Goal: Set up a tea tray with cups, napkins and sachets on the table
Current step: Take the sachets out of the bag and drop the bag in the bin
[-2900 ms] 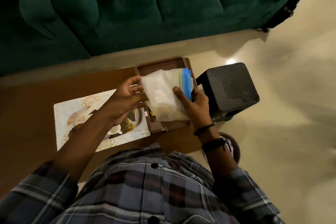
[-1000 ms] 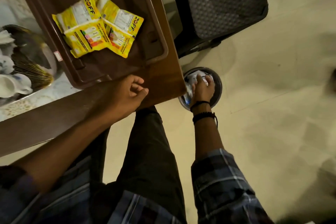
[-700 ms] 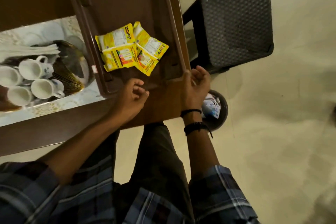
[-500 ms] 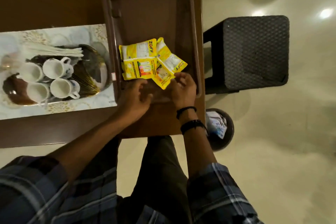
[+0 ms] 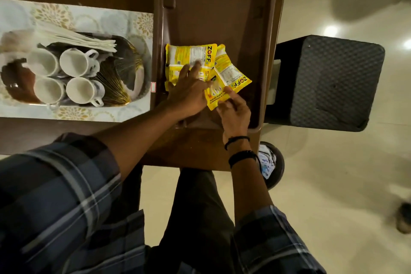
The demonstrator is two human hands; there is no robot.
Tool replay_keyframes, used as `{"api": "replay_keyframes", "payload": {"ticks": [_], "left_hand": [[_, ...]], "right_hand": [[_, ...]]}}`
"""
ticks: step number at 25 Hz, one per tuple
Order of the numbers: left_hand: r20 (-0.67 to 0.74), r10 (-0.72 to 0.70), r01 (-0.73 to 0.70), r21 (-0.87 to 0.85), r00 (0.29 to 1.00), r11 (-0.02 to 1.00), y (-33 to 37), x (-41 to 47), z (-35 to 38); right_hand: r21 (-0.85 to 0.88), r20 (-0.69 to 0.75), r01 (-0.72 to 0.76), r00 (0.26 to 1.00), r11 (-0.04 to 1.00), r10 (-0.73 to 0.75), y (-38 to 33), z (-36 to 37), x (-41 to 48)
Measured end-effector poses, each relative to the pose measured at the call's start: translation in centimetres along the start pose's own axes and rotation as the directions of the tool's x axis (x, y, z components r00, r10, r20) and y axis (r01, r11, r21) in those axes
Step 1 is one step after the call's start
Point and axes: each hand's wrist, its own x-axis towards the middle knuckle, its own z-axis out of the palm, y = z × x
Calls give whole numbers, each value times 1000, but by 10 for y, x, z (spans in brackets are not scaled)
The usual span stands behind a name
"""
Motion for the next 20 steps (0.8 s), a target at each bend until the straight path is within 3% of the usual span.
{"api": "replay_keyframes", "payload": {"ticks": [2,5,8,11,13,14,15,18,20], "left_hand": [[-58,37,-37,7,998,999,-7,-1,-5],[-333,88,-133,-115,939,984,-15,-15,-17],[-594,-114,-104,-321,797,941,-23,-35,-35],[-595,-338,35,-461,729,887,-39,-48,-54],[-574,-399,24,-550,716,835,-56,-57,-67],[-557,-422,-5,-608,715,794,-65,-63,-75],[-542,-437,-38,-657,718,753,-75,-70,-82],[-494,-475,-97,-761,728,642,-108,-96,-98],[-458,-556,-70,-811,693,580,-135,-114,-107]], "right_hand": [[-15,31,109,994,994,-108,-4,3,-5],[-207,109,326,945,922,-309,-13,8,-13],[-566,153,489,853,663,-498,-24,19,-23],[-820,131,437,772,369,-622,-31,31,-30],[-913,197,363,791,186,-579,-33,41,-33],[-910,232,378,808,173,-542,-34,46,-36],[-878,251,420,812,230,-526,-38,53,-41],[-652,132,493,821,576,-555,-51,77,-62],[-473,109,548,813,690,-572,-55,97,-77]]}}
